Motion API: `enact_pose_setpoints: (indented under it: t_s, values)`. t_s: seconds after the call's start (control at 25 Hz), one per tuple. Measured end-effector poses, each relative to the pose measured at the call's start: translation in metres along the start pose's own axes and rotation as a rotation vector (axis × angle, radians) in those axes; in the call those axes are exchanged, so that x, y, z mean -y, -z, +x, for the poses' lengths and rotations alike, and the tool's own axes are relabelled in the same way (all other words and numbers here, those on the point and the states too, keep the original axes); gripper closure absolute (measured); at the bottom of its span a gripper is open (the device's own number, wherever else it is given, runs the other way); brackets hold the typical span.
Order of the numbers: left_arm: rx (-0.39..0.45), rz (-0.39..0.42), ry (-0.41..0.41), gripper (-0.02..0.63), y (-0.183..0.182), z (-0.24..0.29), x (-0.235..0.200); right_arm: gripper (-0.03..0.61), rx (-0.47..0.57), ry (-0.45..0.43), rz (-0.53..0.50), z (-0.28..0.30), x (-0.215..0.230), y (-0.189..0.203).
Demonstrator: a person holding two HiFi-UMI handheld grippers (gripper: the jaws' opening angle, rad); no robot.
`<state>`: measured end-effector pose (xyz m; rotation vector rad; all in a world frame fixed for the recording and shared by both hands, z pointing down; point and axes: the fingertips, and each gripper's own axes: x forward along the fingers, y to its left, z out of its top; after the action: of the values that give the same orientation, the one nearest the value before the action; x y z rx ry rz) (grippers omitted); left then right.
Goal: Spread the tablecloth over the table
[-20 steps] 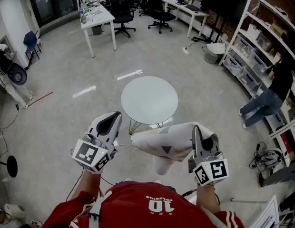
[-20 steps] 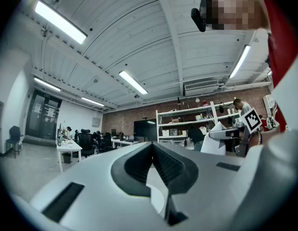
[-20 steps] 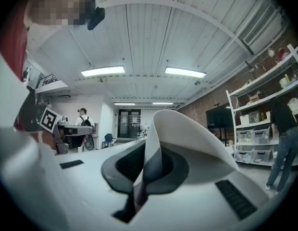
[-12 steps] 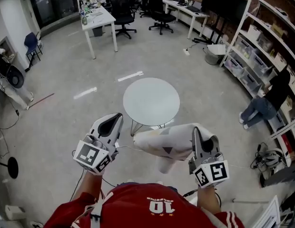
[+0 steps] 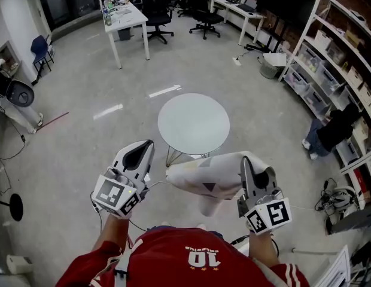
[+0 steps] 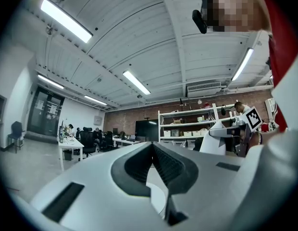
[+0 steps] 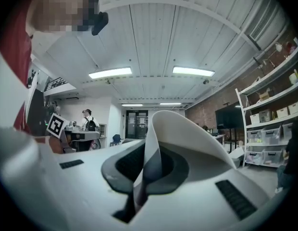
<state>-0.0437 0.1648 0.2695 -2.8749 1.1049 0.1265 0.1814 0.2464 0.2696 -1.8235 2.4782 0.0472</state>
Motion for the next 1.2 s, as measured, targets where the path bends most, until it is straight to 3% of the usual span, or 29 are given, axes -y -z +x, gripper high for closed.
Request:
enact_pose_setpoints:
  t_s: [0.2, 0.48, 0.84, 1.2]
  values:
    - [-0.004, -0.006, -0.007, 0.607, 0.005, -0.009, -0.019, 0.565, -0.015, -0.033, 0.006, 0.019, -0.020, 0.007]
    - [-0.009, -0.016, -0.015, 0.607, 0.013, -0.048, -0.074, 0.565, -0.028, -0.072, 0.010, 0.056, -0.085, 0.015]
    - [-0.015, -0.027, -0.054, 0.607, 0.022, -0.079, -0.130, 0.565, -0.048, -0.187, 0.022, 0.110, -0.151, 0.025]
    - [-0.027, -0.034, -0.084, 0.607, 0.032, -0.068, -0.162, 0.565, -0.042, -0.270, 0.048, 0.158, -0.163, 0.030]
